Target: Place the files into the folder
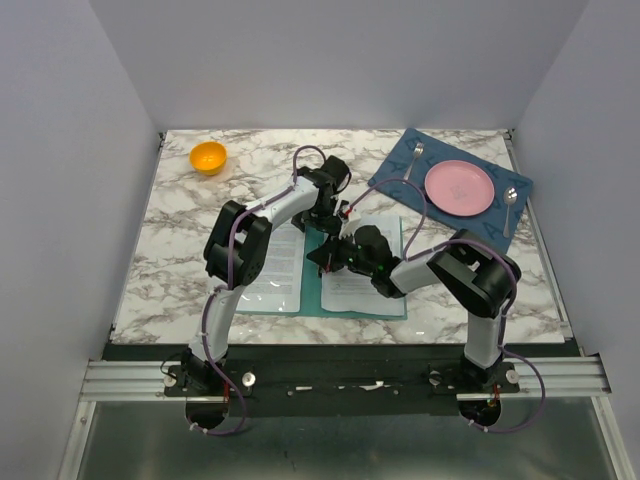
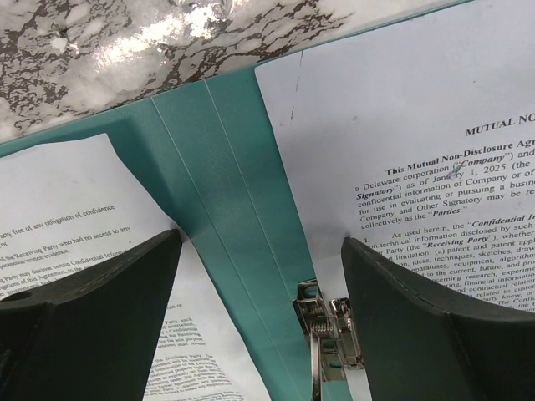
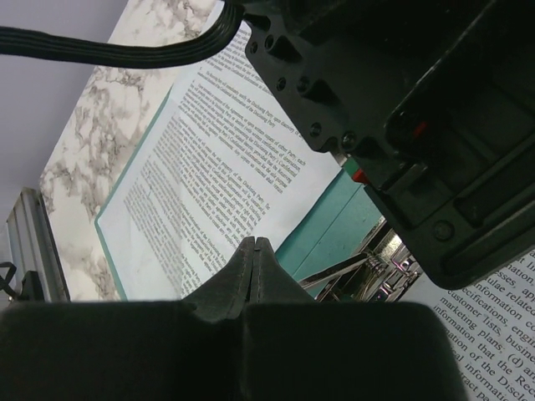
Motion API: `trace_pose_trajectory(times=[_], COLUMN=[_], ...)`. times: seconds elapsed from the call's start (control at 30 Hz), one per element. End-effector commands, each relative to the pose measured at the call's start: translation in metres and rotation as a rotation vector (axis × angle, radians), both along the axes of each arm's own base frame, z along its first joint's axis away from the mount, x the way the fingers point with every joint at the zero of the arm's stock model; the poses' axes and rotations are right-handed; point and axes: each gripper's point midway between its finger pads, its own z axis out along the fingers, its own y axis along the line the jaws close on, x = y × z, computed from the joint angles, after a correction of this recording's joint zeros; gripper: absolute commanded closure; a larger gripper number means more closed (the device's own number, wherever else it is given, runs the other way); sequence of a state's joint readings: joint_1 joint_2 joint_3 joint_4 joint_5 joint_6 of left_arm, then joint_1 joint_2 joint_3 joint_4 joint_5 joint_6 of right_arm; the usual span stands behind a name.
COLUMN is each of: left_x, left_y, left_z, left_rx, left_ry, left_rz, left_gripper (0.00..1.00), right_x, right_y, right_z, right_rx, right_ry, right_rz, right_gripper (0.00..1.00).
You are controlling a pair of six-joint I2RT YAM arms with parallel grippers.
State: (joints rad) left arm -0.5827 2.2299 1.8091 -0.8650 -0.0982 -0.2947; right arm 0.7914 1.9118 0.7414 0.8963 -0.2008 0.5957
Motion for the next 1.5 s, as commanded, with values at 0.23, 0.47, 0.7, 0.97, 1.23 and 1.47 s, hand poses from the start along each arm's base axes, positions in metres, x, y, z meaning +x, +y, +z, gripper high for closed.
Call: trace_pose_trajectory(times=[0.23, 0.47, 0.7, 0.97, 1.23, 1.47], left_x=[-0.014, -0.010, -0.010, -0.005, -0.005, -0.003], left_y=[0.028, 0.035, 0.045, 0.050, 0.054, 0.056], left_z=[-0.023, -0.022, -0.025, -0.024, -0.027, -0.024], left_rx=[0.082, 0.086, 0.082, 0.083, 0.086, 0.090], left_ry=[0.070, 0.066, 0.085, 0.074, 0.080, 0.074], left_rz=[-0.004, 0.001, 0.017, 0.018, 0.019, 0.016], left_gripper=[0.09, 0.09, 0.09, 0.09, 0.09, 0.09], right_x=[-0.024, -0.032, -0.031, -0.036, -0.043, -0.056], right_y=[-0.005, -0.016, -0.028, -0.035, -0.042, -0.050], right_z=[-0.032, -0.055, -0.074, -0.089, -0.100, -0.119], right_rx=[-0.089, -0.165, -0.183, -0.233, -0.311, -0.341], right_ry=[0.146, 0.216, 0.295, 0.323, 0.344, 0.443], right_rz=[0.097, 0.083, 0.022, 0.028, 0.060, 0.048], right_gripper=[0.99, 0.99, 0.99, 0.99, 0.99, 0.99])
